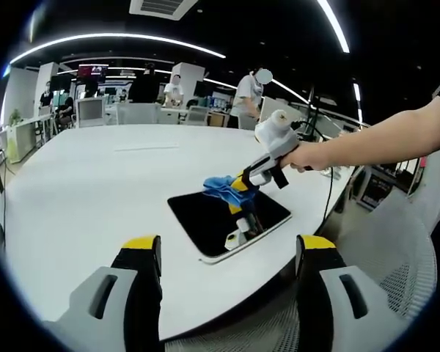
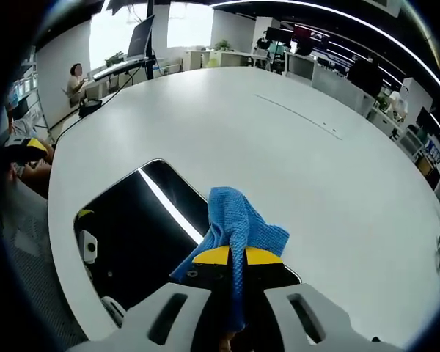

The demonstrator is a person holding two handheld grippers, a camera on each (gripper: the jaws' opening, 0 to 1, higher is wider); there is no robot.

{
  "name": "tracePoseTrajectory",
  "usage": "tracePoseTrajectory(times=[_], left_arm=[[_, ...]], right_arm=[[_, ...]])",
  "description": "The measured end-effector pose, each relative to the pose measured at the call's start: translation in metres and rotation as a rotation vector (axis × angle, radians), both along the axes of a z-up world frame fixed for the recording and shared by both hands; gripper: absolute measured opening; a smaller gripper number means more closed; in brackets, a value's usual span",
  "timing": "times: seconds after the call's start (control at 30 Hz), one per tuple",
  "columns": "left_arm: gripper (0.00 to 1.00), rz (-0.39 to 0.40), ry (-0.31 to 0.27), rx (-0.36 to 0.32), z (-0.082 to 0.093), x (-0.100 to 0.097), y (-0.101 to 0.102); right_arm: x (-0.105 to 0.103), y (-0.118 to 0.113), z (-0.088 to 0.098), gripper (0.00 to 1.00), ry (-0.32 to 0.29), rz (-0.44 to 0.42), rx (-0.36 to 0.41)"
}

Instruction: Wipe the mirror surface with the cleaning cloth until all visible marks leave the cleaned area.

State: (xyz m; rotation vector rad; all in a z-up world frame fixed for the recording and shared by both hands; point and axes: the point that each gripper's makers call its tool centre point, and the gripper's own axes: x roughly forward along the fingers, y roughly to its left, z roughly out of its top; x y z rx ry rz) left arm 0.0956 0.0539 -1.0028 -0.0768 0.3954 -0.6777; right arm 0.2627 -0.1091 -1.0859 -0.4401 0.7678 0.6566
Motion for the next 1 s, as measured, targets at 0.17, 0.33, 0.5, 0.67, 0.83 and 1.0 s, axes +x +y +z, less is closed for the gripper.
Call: tracePoseTrajectory(times=[0.17,0.33,0.5,0.67,0.83,1.0], left_arm=[[0.73,0.003,0.001,0.003,-0.0003,0.0003,0.0006],[0.72,0.000,0.001,0.003,-0.0004,0.0000,0.0001],[0.72,-0.001,0.000,0.002,-0.0001,-0.0002,-0.0003],[0.72,-0.001,0.001,0.002,-0.0002,-0.0001,-0.0004],[0.72,-0.002,0.001,0.004,-0.0003,-0.0002,-0.0006],[0.73,-0.007,0.004,0.006,-0.0006,-0.0010,-0.0014]], right_arm=[[0.0001,-0.0050,-0.0001,0.00,0.004,-0.012,0.003],[-0.0002,-0.0066,-0.0004,0.00,0.011,-0.029,0.016],[-0.0007,-0.0060,0.0000,0.00,0.012,-0.035,0.014],[-0.0005,-0.0063,-0.0002,0.00,0.019,-0.057,0.034],[-0.0011,-0.0069,-0.0006,0.00,0.024,-0.070,0.043],[-0.0052,-0.0069,-0.0007,0.00,0.045,-0.087,0.054]])
